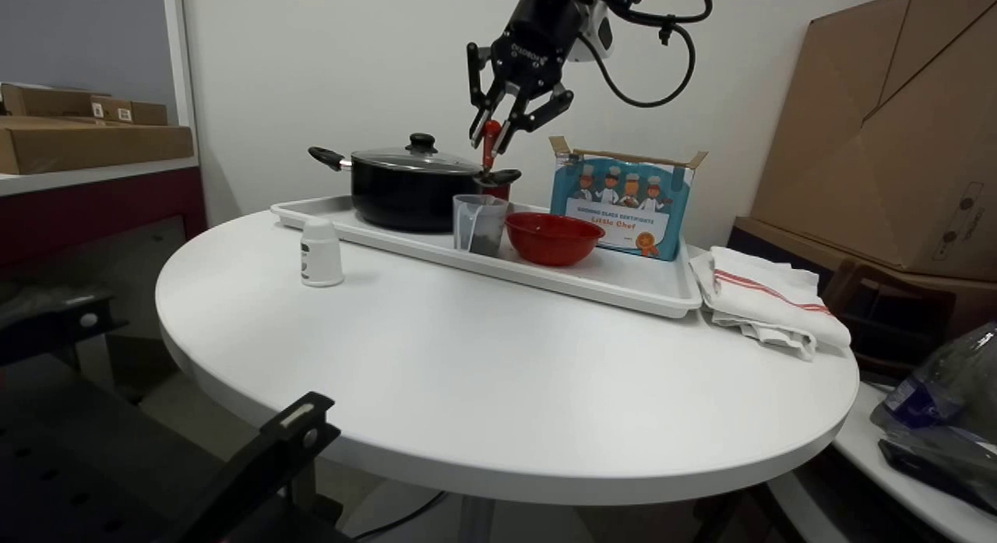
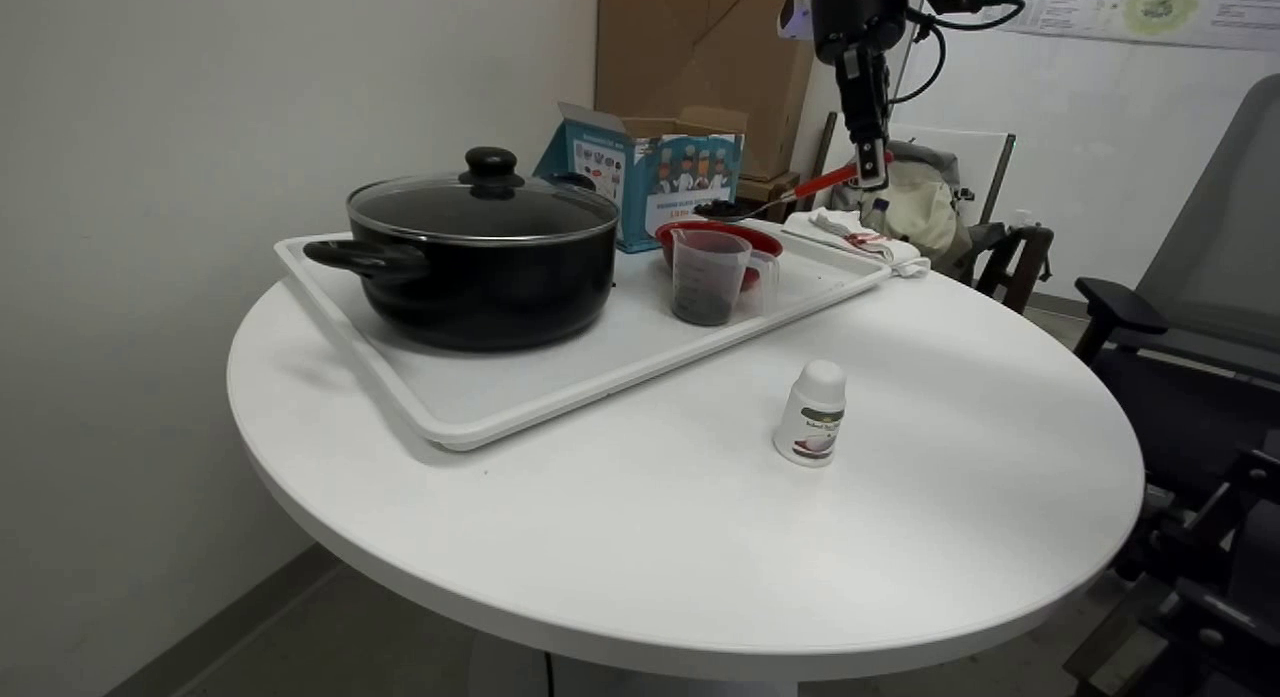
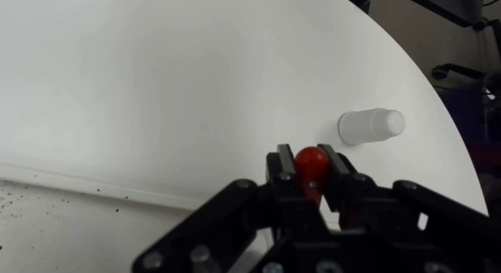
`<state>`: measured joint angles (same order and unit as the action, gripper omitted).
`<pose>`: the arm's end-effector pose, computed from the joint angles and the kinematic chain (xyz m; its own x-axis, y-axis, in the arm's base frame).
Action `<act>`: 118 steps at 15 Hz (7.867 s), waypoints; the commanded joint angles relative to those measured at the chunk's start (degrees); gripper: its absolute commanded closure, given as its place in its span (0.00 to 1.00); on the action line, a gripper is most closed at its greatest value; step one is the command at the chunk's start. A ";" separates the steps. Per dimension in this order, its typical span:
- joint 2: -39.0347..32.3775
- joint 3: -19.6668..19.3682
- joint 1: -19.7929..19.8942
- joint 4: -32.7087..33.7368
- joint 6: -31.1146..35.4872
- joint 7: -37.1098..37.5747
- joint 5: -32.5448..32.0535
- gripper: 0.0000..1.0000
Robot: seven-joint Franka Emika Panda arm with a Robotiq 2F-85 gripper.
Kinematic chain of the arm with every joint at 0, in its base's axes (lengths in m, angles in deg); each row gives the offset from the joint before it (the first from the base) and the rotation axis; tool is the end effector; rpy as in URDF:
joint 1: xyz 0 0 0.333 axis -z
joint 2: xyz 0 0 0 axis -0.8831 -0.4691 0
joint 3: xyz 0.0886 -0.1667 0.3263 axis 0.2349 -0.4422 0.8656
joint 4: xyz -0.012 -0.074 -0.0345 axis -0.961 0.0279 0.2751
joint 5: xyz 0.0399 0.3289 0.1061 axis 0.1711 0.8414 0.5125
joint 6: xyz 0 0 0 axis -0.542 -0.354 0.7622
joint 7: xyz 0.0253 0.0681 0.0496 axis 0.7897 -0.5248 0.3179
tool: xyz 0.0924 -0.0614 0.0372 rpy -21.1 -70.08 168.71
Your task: Use the spoon to scoop some of the contents of the red bowl and put them in the colourless container
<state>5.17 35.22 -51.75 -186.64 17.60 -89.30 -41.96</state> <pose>0.5662 -0.0819 0.3530 0.8445 0.3540 -0.4018 0.2640 -0.9280 -0.2629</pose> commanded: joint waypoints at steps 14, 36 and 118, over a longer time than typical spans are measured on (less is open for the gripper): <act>-6.28 -0.81 -2.67 9.19 -4.67 2.43 -2.32 0.89; -9.19 -0.69 -4.96 14.51 -10.53 3.83 -7.60 0.89; -31.91 -3.34 -1.59 50.59 -26.17 3.90 -12.25 0.89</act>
<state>-21.98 31.83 -53.51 -142.40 -7.37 -84.52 -53.78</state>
